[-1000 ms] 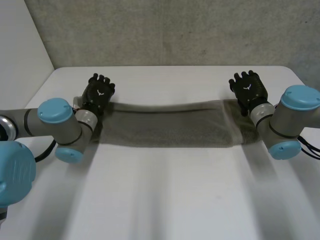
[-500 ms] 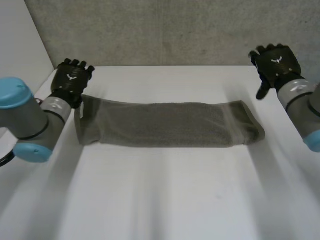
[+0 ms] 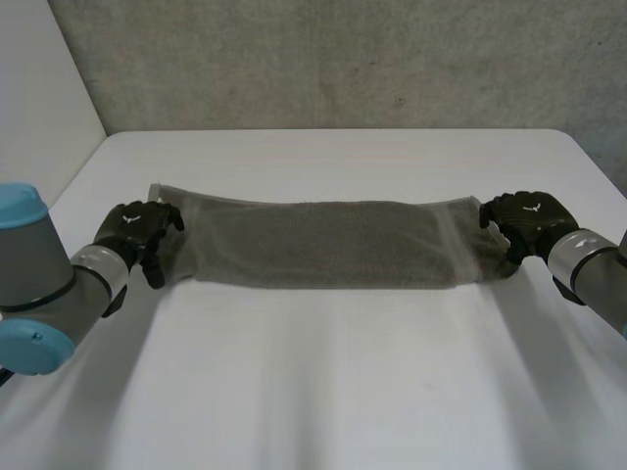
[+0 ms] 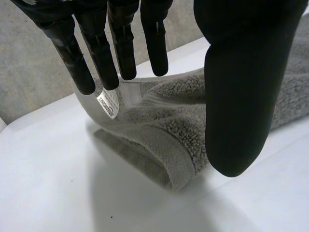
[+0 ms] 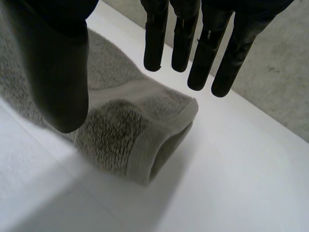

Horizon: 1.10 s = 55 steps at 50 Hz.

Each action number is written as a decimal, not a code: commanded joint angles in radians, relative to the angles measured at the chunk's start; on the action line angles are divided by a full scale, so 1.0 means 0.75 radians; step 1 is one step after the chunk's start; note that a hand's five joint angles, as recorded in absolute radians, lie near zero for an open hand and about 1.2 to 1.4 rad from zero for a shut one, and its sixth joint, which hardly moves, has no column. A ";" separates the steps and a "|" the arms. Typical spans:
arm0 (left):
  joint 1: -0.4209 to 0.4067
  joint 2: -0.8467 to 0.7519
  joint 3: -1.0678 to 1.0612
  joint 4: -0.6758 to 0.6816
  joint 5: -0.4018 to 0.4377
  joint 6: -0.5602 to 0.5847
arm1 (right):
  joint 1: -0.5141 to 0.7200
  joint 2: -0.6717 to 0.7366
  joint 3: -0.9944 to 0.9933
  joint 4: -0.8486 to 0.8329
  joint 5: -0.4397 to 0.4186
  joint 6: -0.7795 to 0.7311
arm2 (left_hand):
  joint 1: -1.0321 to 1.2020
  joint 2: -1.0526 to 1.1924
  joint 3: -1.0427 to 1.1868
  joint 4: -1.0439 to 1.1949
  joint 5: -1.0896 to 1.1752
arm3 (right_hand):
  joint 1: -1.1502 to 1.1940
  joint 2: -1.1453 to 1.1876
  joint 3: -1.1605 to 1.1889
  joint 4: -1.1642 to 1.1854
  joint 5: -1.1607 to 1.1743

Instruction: Fold the towel.

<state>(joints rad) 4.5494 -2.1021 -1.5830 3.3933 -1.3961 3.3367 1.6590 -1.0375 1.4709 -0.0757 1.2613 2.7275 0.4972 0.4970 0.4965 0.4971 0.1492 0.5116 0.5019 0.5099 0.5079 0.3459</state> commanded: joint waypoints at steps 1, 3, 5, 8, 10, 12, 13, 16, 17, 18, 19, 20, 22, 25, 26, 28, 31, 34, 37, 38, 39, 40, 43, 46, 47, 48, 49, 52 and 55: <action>0.001 -0.077 0.022 0.108 0.000 0.004 | -0.024 0.064 -0.008 -0.048 0.004 -0.014 | 0.154 0.154 0.155 0.154 0.385 | 0.061 0.074 0.064 0.066 0.050; 0.001 -0.093 0.028 0.110 0.000 0.004 | -0.026 0.082 -0.014 -0.056 0.002 -0.014 | 0.201 0.201 0.202 0.201 0.432 | 0.065 0.078 0.068 0.070 0.054; 0.001 -0.106 0.037 0.110 0.000 0.004 | -0.028 0.103 -0.020 -0.069 0.004 -0.017 | 0.232 0.233 0.233 0.233 0.464 | 0.065 0.078 0.068 0.070 0.054; -0.006 -0.118 0.043 0.112 0.002 0.004 | -0.026 0.127 -0.026 -0.105 0.014 -0.023 | 0.349 0.349 0.350 0.349 0.580 | 0.209 0.222 0.211 0.214 0.197; -0.010 -0.124 0.045 0.116 0.002 0.004 | -0.028 0.130 -0.026 -0.124 0.014 -0.035 | 0.416 0.417 0.417 0.416 0.648 | 0.484 0.497 0.486 0.489 0.472; -0.014 -0.128 0.047 0.133 0.000 0.004 | -0.034 0.132 -0.024 -0.153 0.016 -0.076 | 0.638 0.639 0.639 0.639 0.870 | 0.750 0.763 0.752 0.755 0.738; -0.014 -0.128 0.047 0.133 0.000 0.004 | -0.034 0.132 -0.024 -0.153 0.016 -0.076 | 0.639 0.640 0.640 0.640 0.871 | 0.750 0.763 0.753 0.755 0.739; -0.014 -0.130 0.045 0.149 0.000 0.004 | -0.048 0.142 -0.028 -0.157 0.018 -0.121 | 0.718 0.718 0.719 0.718 0.949 | 0.973 0.986 0.976 0.978 0.962; -0.014 -0.130 0.045 0.151 0.000 0.004 | -0.052 0.152 -0.030 -0.157 0.020 -0.141 | 0.788 0.788 0.789 0.788 1.019 | 1.132 1.145 1.135 1.137 1.121; -0.014 -0.130 0.045 0.151 0.000 0.004 | -0.052 0.152 -0.030 -0.157 0.020 -0.141 | 0.788 0.789 0.789 0.788 1.019 | 1.134 1.147 1.136 1.139 1.122; -0.014 -0.130 0.045 0.151 0.000 0.004 | -0.058 0.162 -0.035 -0.157 0.022 -0.155 | 0.815 0.816 0.816 0.815 1.047 | 1.179 1.192 1.181 1.184 1.167; -0.014 -0.130 0.045 0.151 0.000 0.004 | -0.062 0.164 -0.039 -0.157 0.024 -0.168 | 0.823 0.824 0.824 0.824 1.055 | 1.180 1.192 1.182 1.184 1.168; -0.014 -0.130 0.045 0.151 0.000 0.004 | -0.068 0.166 -0.041 -0.155 0.024 -0.174 | 0.847 0.847 0.848 0.847 1.078 | 1.180 1.192 1.182 1.184 1.168; -0.012 -0.130 0.043 0.151 0.000 0.004 | -0.075 0.166 -0.043 -0.157 0.028 -0.180 | 0.921 0.921 0.922 0.921 1.152 | 1.180 1.192 1.182 1.184 1.168; -0.012 -0.130 0.041 0.151 0.000 0.004 | -0.077 0.166 -0.043 -0.155 0.028 -0.182 | 0.956 0.957 0.957 0.956 1.187 | 1.180 1.192 1.182 1.184 1.168; -0.012 -0.130 0.039 0.151 0.000 0.004 | -0.083 0.166 -0.043 -0.157 0.032 -0.182 | 0.988 0.988 0.989 0.988 1.219 | 1.180 1.192 1.182 1.184 1.168; -0.014 -0.122 0.037 0.151 -0.002 0.004 | -0.099 0.162 -0.045 -0.163 0.057 -0.186 | 1.046 1.047 1.047 1.046 1.277 | 1.180 1.192 1.182 1.184 1.168; -0.008 -0.118 0.029 0.149 -0.002 0.004 | -0.128 0.152 -0.047 -0.161 0.093 -0.203 | 1.078 1.078 1.079 1.078 1.309 | 1.180 1.192 1.182 1.184 1.168; -0.006 -0.116 0.020 0.145 0.002 0.004 | -0.150 0.152 -0.045 -0.159 0.104 -0.211 | 1.078 1.078 1.079 1.078 1.309 | 1.180 1.192 1.182 1.184 1.168; -0.004 -0.112 0.006 0.137 0.006 0.004 | -0.167 0.152 -0.041 -0.157 0.100 -0.217 | 1.066 1.067 1.067 1.066 1.298 | 1.180 1.192 1.182 1.184 1.168; -0.004 -0.106 -0.016 0.135 0.010 0.004 | -0.175 0.152 -0.041 -0.157 0.094 -0.221 | 1.031 1.032 1.032 1.031 1.263 | 1.180 1.192 1.182 1.184 1.168; -0.004 -0.106 -0.016 0.135 0.010 0.004 | -0.175 0.152 -0.041 -0.157 0.094 -0.221 | 1.031 1.031 1.032 1.031 1.262 | 1.180 1.192 1.182 1.184 1.168; -0.010 -0.069 -0.068 0.135 0.015 0.004 | -0.175 0.146 -0.041 -0.153 0.104 -0.221 | 0.651 0.652 0.652 0.651 0.882 | 1.180 1.192 1.182 1.184 1.168; -0.026 -0.006 -0.112 0.135 0.015 0.004 | -0.177 0.138 -0.043 -0.142 0.096 -0.217 | 0.133 0.133 0.134 0.133 0.364 | 1.180 1.192 1.182 1.184 1.168; -0.036 0.033 -0.137 0.135 0.015 0.004 | -0.177 0.124 -0.045 -0.140 0.100 -0.209 | 0.034 0.034 0.035 0.034 0.265 | 1.180 1.192 1.182 1.184 1.168; -0.036 0.033 -0.137 0.135 0.015 0.004 | -0.177 0.123 -0.045 -0.140 0.100 -0.209 | 0.033 0.033 0.034 0.033 0.264 | 1.180 1.192 1.182 1.184 1.168; -0.050 0.070 -0.153 0.135 0.015 0.004 | -0.179 0.101 -0.045 -0.138 0.102 -0.207 | -0.049 -0.048 -0.048 -0.049 0.183 | 1.180 1.192 1.182 1.184 1.168; -0.069 0.135 -0.184 0.133 0.015 0.002 | -0.193 0.068 -0.035 -0.134 0.098 -0.213 | -0.178 -0.178 -0.177 -0.178 0.053 | 1.180 1.192 1.182 1.184 1.168; -0.069 0.201 -0.200 0.133 0.012 0.002 | -0.232 0.046 -0.026 -0.124 0.094 -0.217 | -0.202 -0.202 -0.201 -0.202 0.029 | 1.180 1.192 1.182 1.184 1.168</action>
<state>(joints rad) 4.5096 -2.0360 -1.7036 3.4938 -1.3852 3.3386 1.5167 -0.9688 1.4416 -0.1784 1.3357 2.5678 0.3714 0.3676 0.3680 0.3685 0.0481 1.3042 1.2808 1.3328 1.3320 1.1454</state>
